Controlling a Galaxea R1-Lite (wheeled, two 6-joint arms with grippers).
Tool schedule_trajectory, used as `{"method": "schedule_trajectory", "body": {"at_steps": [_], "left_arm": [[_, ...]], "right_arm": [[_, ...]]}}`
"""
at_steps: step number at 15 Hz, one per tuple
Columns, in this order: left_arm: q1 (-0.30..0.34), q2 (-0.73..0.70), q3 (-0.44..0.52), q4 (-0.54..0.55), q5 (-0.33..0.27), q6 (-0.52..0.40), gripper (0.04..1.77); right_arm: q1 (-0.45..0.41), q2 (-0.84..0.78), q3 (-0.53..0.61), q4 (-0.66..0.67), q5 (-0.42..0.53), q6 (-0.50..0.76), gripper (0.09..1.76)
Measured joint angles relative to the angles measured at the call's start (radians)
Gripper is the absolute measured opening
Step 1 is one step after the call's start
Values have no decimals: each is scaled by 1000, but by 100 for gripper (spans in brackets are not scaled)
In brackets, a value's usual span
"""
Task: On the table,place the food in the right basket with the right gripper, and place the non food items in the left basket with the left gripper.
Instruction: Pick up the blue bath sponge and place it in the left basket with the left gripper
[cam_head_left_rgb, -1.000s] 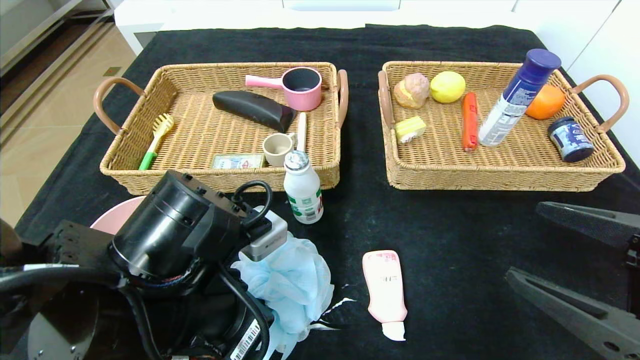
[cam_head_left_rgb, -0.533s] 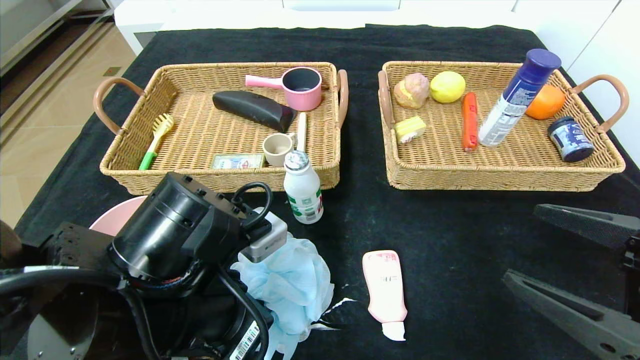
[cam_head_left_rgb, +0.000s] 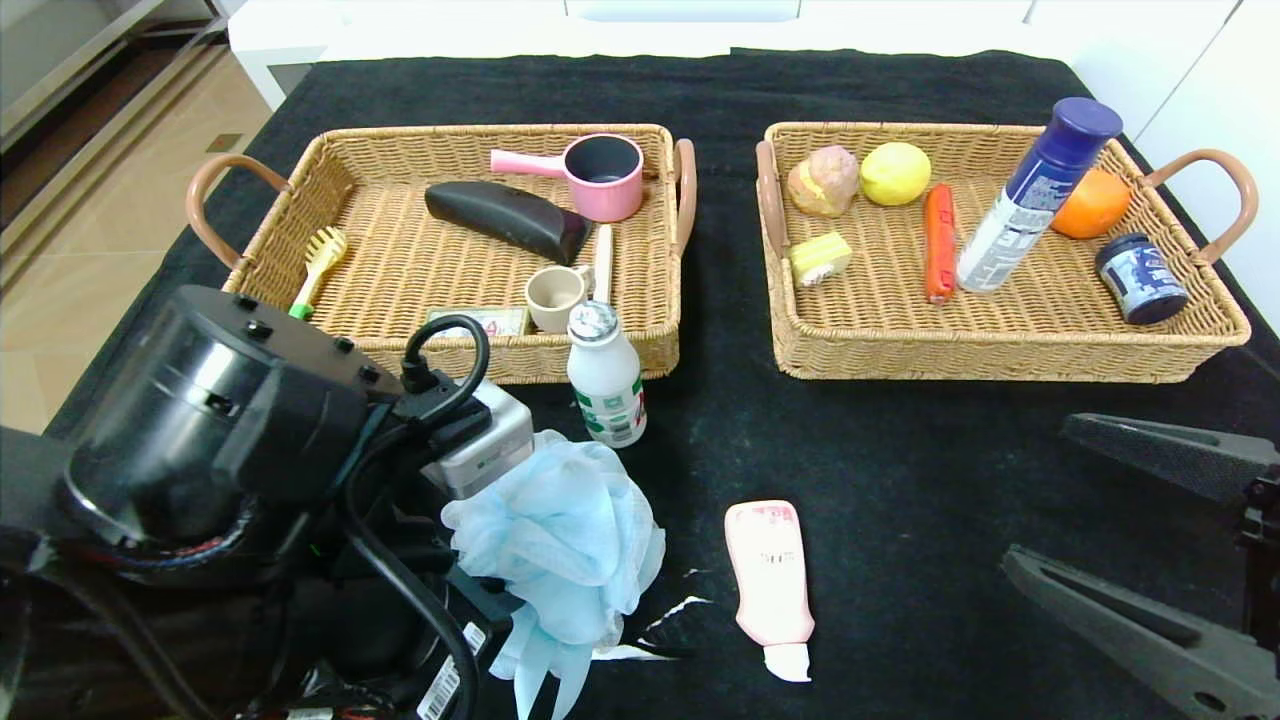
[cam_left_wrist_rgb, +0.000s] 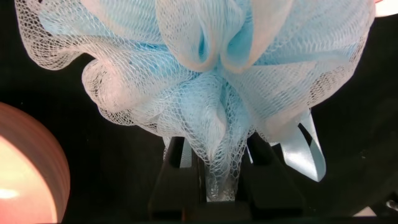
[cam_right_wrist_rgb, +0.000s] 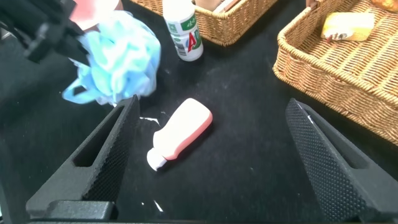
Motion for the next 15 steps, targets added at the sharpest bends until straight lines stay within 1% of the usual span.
{"method": "schedule_trajectory", "body": {"at_steps": [2,4,7,11,15], "left_arm": [[1,-37,-1,5,-24,-1,33],[5,-66,0,7,-26,-2,32],[35,-97,-3,8,-26,1,32],[94,-126,-16,6,-20,2,32],[175,-143,-31,9,-17,7,31]], "right_arm": [[0,0,2,0,0,0,171],[0,1,2,0,0,0,171],[1,2,3,1,-1,0,171],[2,4,4,1,0,0,171],[0,6,5,2,0,0,171]]}}
